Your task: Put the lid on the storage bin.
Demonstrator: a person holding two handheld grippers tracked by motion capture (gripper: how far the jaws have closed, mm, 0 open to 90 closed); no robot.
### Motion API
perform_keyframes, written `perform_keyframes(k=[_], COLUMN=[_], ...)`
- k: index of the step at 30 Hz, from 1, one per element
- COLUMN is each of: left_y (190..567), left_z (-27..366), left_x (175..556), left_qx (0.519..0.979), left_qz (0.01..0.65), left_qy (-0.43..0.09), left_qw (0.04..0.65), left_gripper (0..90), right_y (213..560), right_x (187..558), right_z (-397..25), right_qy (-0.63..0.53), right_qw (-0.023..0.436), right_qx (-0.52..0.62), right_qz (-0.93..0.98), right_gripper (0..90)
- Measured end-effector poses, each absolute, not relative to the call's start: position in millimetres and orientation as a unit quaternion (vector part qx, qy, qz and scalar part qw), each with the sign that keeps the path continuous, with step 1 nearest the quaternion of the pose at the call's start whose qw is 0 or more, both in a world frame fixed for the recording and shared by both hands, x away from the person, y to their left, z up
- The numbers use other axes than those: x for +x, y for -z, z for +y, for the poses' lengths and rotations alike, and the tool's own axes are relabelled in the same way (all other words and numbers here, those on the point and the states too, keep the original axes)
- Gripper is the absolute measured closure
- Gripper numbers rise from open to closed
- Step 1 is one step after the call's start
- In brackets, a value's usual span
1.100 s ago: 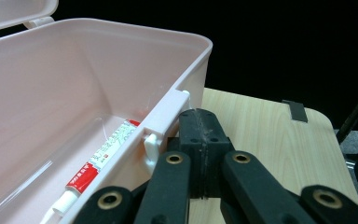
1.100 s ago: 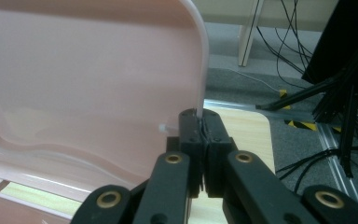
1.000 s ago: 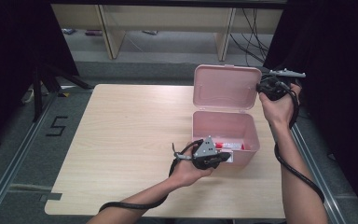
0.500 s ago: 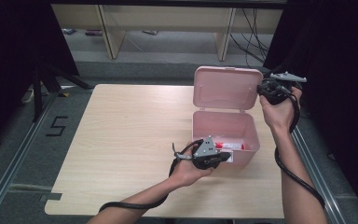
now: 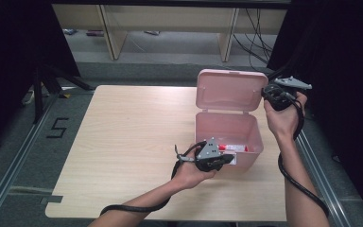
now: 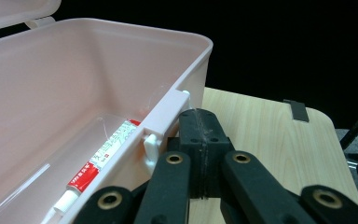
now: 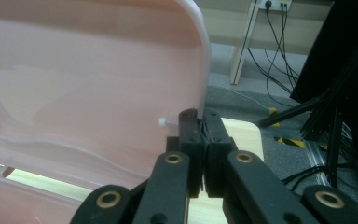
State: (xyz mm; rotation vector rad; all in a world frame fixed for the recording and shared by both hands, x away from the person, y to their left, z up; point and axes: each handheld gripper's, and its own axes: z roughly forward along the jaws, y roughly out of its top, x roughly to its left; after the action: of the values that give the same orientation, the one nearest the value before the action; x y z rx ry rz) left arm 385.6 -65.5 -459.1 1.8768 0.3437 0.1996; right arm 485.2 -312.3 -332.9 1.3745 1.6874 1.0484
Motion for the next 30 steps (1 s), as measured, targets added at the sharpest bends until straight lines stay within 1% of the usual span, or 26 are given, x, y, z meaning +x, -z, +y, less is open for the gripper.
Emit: perform_keyframes(k=[4,5,6,8,20,21,24,25,27,30], left_y=[459,459,459,459,458,458,458,458,458,458], left_z=[-66,-66,-66,-66,-65,-65,-66,-66,-66,-66], left_x=[386,384,384,386,386,386,386,386,386,386], left_qx=[0.802,0.803,0.803,0.803,0.803,0.804,0.804,0.804,0.804,0.804], left_qz=[0.146,0.155,0.156,0.145,0.141,0.139,0.139,0.141,0.141,0.141], left_qy=[-0.086,-0.078,-0.078,-0.085,-0.086,-0.088,-0.087,-0.086,-0.086,-0.086], left_qw=[0.573,0.571,0.57,0.572,0.572,0.571,0.571,0.572,0.572,0.572], left_gripper=[89.6,89.6,89.6,89.5,88.7,88.6,88.7,88.8,88.8,88.8], right_y=[334,334,335,335,338,339,339,339,340,340], right_x=[482,480,479,479,470,471,470,469,468,466], right_z=[-312,-311,-312,-312,-310,-311,-311,-310,-311,-309], right_qy=[-0.406,-0.408,-0.406,-0.406,-0.41,-0.409,-0.41,-0.411,-0.412,-0.414], right_qw=[0.363,0.359,0.366,0.368,0.374,0.382,0.382,0.375,0.383,0.379], right_qx=[0.527,0.532,0.525,0.522,0.523,0.515,0.515,0.522,0.514,0.522], right_qz=[0.653,0.65,0.652,0.654,0.647,0.65,0.649,0.646,0.647,0.643], right_gripper=[89.6,89.6,89.6,89.5,89.5,89.5,89.5,89.5,89.5,89.5])
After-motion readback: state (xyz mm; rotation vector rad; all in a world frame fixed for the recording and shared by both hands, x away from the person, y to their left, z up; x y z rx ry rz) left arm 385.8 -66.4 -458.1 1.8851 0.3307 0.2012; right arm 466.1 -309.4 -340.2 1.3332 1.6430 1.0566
